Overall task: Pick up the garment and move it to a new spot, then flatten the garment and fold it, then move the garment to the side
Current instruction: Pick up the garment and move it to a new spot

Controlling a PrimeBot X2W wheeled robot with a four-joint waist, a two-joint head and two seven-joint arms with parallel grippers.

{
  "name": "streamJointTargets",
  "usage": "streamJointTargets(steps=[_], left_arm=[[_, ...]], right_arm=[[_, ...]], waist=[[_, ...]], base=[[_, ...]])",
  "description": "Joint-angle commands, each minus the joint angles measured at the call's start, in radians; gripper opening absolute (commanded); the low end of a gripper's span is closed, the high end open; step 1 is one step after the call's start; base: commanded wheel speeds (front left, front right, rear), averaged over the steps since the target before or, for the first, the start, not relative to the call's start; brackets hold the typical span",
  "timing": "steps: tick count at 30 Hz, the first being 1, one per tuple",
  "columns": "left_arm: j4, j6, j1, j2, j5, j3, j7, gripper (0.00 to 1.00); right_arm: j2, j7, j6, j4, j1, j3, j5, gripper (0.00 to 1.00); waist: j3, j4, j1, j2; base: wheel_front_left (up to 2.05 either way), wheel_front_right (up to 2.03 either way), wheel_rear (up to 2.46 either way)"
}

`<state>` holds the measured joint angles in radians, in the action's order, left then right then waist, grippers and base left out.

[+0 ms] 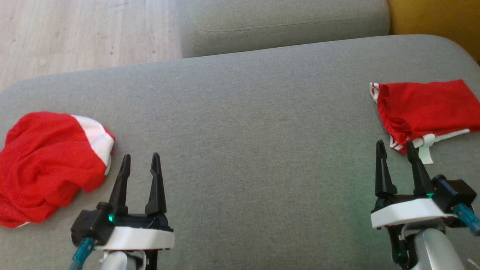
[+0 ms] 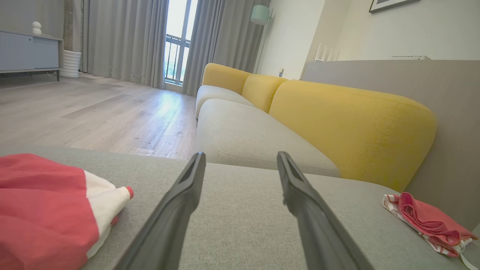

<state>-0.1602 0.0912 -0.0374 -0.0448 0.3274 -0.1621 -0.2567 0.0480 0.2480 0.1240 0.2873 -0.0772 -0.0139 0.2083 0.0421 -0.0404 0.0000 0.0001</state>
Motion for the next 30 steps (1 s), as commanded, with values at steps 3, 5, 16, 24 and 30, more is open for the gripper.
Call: streamJointTargets(steps=[3,5,16,24,30], left_arm=[[0.036,-0.007,-0.033,-0.005,0.000,0.044,-0.005,1.00],[0.037,-0.007,-0.030,-0.005,-0.003,0.055,-0.005,1.00],[0.034,-0.008,-0.021,-0.005,-0.010,0.088,-0.005,1.00],[0.031,-0.013,-0.009,-0.005,-0.015,0.104,-0.005,1.00],[0.034,-0.017,0.002,-0.005,-0.020,0.115,-0.005,1.00]], right_arm=[[0.002,0.013,0.007,-0.035,-0.034,0.043,0.000,1.00],[0.002,0.014,0.007,-0.039,-0.033,0.057,0.000,1.00],[0.002,0.014,0.007,-0.026,-0.022,0.151,0.023,1.00],[0.002,0.014,0.007,-0.016,-0.016,0.205,0.042,1.00],[0.002,0.014,0.007,-0.006,-0.010,0.221,0.050,1.00]], waist=[[0.002,0.018,0.0000,-0.0001],[0.002,0.031,0.0000,-0.0001],[-0.020,0.152,0.0000,-0.0001],[-0.031,0.236,0.0000,-0.0001],[-0.036,0.291,0.0000,-0.0001]], base=[[0.00,0.00,0.00],[0.00,0.00,0.00],[0.00,0.00,0.00],[0.00,0.00,0.00],[0.00,0.00,0.00]])
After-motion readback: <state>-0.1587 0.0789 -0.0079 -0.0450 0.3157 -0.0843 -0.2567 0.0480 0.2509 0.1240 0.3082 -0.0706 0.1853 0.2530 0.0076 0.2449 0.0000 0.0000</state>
